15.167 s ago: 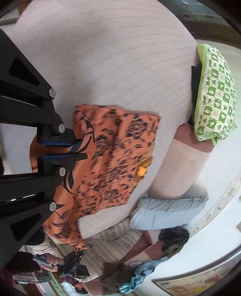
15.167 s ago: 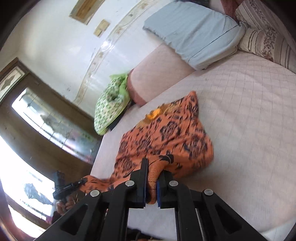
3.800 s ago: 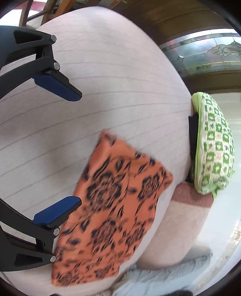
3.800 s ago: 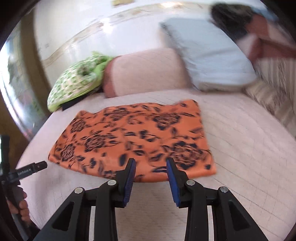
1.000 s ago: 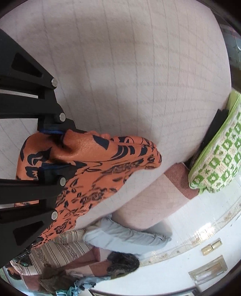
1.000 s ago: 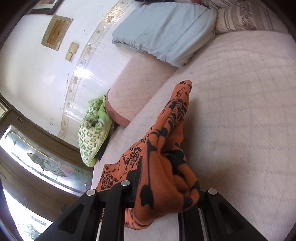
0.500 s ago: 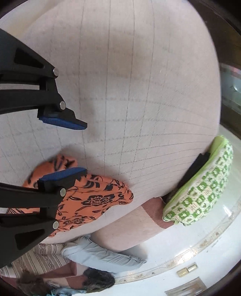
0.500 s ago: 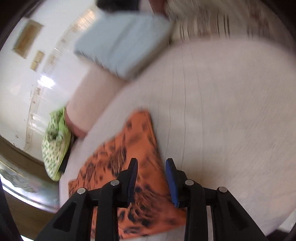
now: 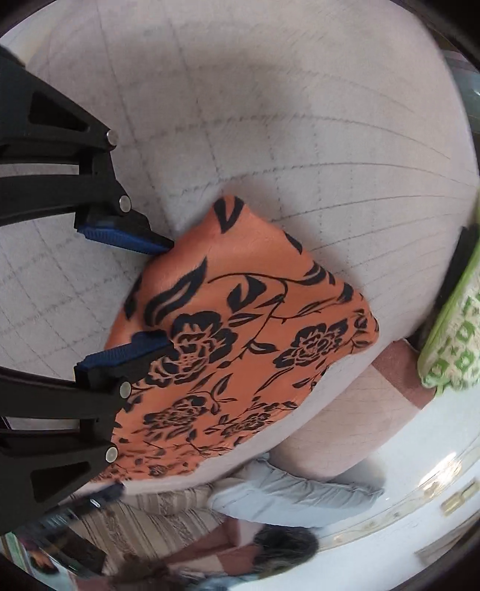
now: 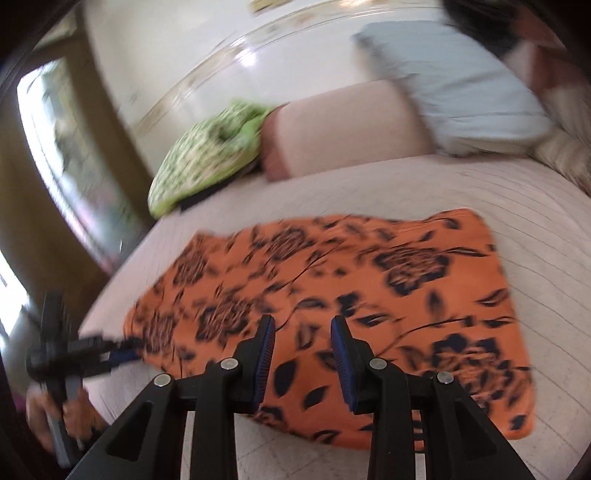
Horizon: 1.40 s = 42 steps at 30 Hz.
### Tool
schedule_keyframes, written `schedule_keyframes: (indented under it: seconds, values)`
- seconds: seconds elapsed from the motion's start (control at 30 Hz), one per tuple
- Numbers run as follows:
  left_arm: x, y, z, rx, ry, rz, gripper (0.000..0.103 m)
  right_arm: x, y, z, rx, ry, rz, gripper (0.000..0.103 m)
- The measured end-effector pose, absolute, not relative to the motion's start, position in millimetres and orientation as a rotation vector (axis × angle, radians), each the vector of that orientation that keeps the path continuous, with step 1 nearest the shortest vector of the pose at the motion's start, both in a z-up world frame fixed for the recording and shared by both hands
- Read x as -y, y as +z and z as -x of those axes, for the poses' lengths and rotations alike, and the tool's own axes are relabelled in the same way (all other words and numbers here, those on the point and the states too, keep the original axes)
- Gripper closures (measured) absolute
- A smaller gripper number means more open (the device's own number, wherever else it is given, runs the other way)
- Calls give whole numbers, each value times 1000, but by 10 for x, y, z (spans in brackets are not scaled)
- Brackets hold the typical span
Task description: Fold small clothes
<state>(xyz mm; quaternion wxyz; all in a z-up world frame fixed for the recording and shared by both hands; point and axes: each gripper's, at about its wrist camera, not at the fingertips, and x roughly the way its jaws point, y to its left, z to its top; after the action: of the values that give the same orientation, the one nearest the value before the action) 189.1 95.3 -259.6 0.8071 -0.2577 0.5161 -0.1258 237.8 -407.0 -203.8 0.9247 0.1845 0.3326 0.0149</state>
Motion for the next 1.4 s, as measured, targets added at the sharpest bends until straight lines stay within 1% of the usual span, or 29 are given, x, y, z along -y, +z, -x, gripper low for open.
schedule_keyframes:
  seconds: [0.03, 0.1, 0.17, 0.27, 0.4, 0.43, 0.53, 0.57, 0.63, 0.7, 0.73, 0.77, 0.8, 0.83, 0.87, 1.17, 1.4]
  values:
    - [-966, -2608, -1891, -1097, -275, 565, 57, 4015, -2065, -2393, -693, 49, -369, 69]
    - [-965, -2630, -1961, -1087, -304, 602, 66, 3940, -2138, -2405, -709, 66, -356, 69]
    - [-932, -2675, -2026, -1098, -313, 620, 79, 3899, -2221, -2475, -724, 72, -360, 69]
    - [-914, -2668, -2049, -1074, -338, 650, 84, 3933, -2248, -2511, -724, 69, -387, 69]
    - [-811, -2528, -2055, -1018, -356, 576, 83, 3991, -2261, -2593, -717, 57, -425, 69]
    - [-779, -2547, -2088, -1029, -339, 565, 79, 4010, -2271, -2616, -720, 51, -432, 69]
    - [-791, -2648, -2140, -1073, -305, 617, 55, 3992, -2311, -2722, -733, 44, -448, 73]
    - [-827, -2657, -2142, -1069, -308, 655, 54, 3969, -2301, -2737, -728, 49, -447, 74]
    - [-877, -2653, -2148, -1054, -289, 682, 54, 3873, -2275, -2769, -718, 72, -419, 75]
    - [-880, -2650, -2154, -1043, -269, 666, 56, 3765, -2304, -2811, -732, 109, -390, 75]
    - [-869, -2651, -2153, -1039, -266, 660, 58, 3717, -2360, -2850, -762, 127, -381, 75]
    - [-839, -2636, -2154, -1029, -263, 636, 70, 3656, -2471, -2925, -833, 152, -372, 75]
    - [-812, -2620, -2158, -1025, -260, 611, 74, 3600, -2577, -2974, -882, 149, -340, 73]
    - [-781, -2598, -2158, -1016, -259, 590, 76, 3562, -2563, -2949, -846, 141, -302, 73]
    - [-763, -2572, -2149, -1002, -265, 583, 79, 3539, -2545, -2952, -851, 141, -281, 74]
    - [-524, -2371, -2112, -906, -275, 449, 83, 3719, -2516, -2916, -859, 174, -382, 74]
    - [-350, -2134, -1956, -849, -289, 347, 84, 4069, -2302, -2703, -749, 82, -467, 74]
